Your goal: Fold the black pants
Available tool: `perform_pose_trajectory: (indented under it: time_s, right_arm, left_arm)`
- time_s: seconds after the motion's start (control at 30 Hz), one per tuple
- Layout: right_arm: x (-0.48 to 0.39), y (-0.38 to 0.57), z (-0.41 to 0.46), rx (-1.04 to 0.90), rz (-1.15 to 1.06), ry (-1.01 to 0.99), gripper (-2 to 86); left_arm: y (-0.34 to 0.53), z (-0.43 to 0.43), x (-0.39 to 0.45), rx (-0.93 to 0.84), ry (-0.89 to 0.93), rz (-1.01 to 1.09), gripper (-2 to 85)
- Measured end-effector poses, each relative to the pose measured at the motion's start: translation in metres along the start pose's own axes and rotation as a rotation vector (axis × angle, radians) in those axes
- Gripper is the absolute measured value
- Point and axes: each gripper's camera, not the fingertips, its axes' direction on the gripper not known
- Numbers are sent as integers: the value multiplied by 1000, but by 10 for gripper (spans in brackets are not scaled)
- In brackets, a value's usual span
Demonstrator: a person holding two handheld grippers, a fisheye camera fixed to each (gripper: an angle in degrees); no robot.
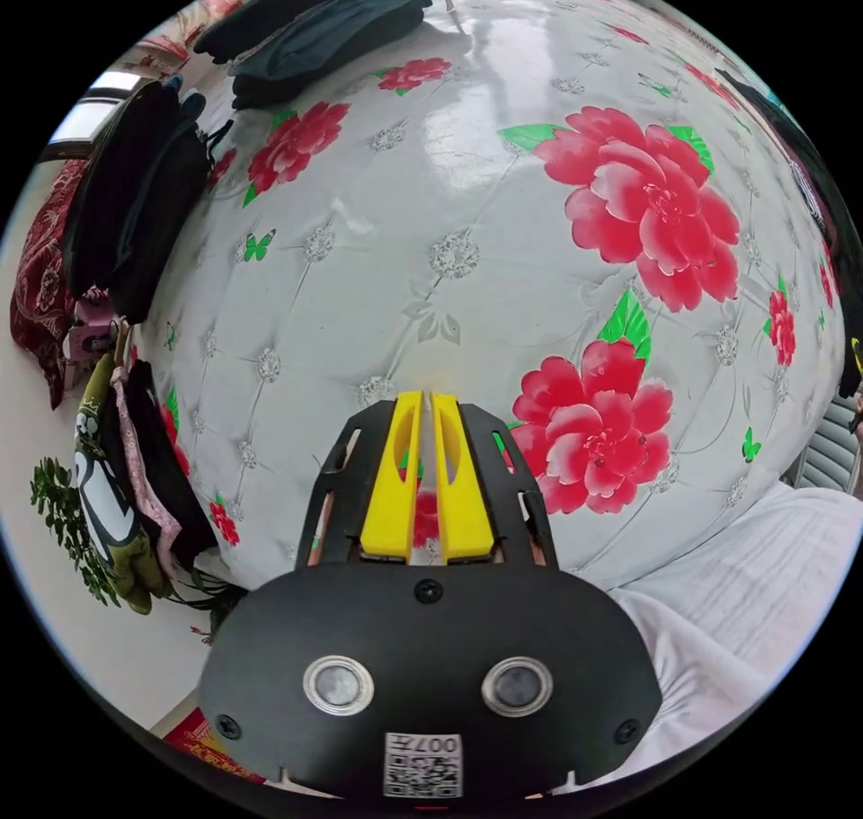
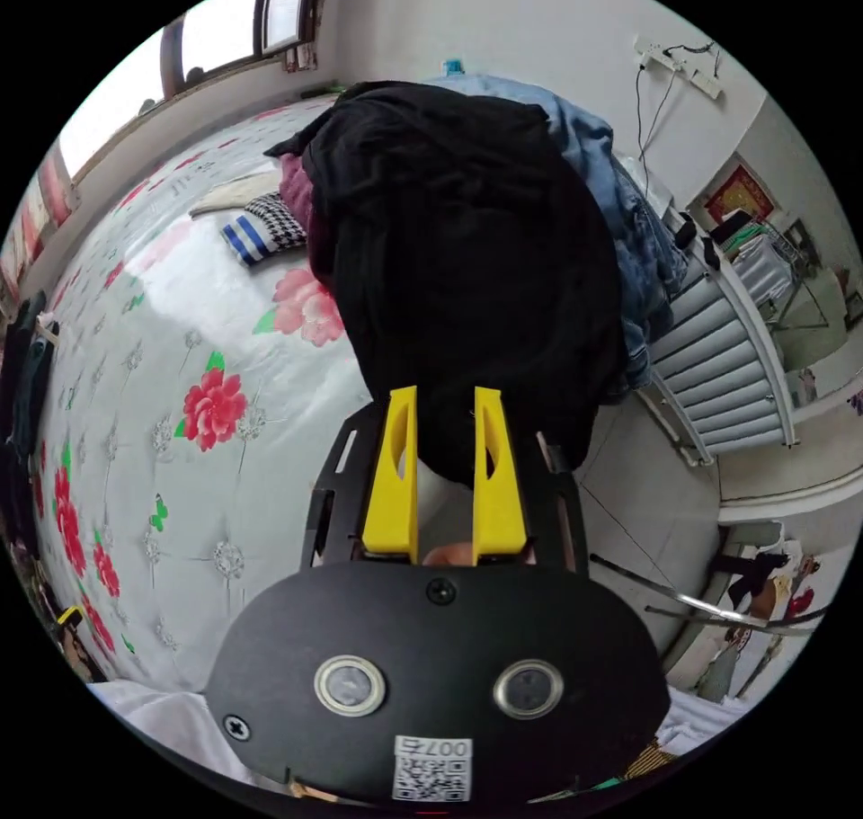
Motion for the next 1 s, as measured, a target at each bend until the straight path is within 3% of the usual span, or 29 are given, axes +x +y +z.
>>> perform_pose_trajectory:
  time_s: [0.17, 0.3, 0.47, 0.53, 0.6, 0.67, 0.7, 0.87, 1.0]
  right_arm:
    - [11, 5, 4, -25, 67, -179, 4]
    - [-22, 25, -34, 113, -57, -376, -1]
    - [-120, 79, -92, 189, -359, -722, -2]
    - [-173, 97, -103, 47, -597, -1026, -2]
    - [-236, 132, -123, -61, -822, -1159, -1]
    - [-307, 187, -162, 31, -1161, -1045, 1]
    - [-320, 196, -169, 90, -1185, -970, 1]
    - [-334, 164, -140, 284, -980, -446, 26]
    - [-255, 87, -74, 203, -675, -134, 48]
  left_arm:
    - [25, 10, -19, 69, 55, -150, -9]
    - [69, 15, -43, 208, 279, -296, -9]
    - [116, 26, -67, 297, 443, -301, -1]
    - [138, 32, -80, 348, 563, -269, 28]
    - [156, 33, -89, 399, 641, -232, 58]
    - [173, 33, -95, 434, 656, -188, 68]
    - [184, 33, -99, 438, 649, -163, 72]
    - [239, 45, -125, 451, 536, -156, 64]
    - [289, 75, -156, 384, 499, -276, 54]
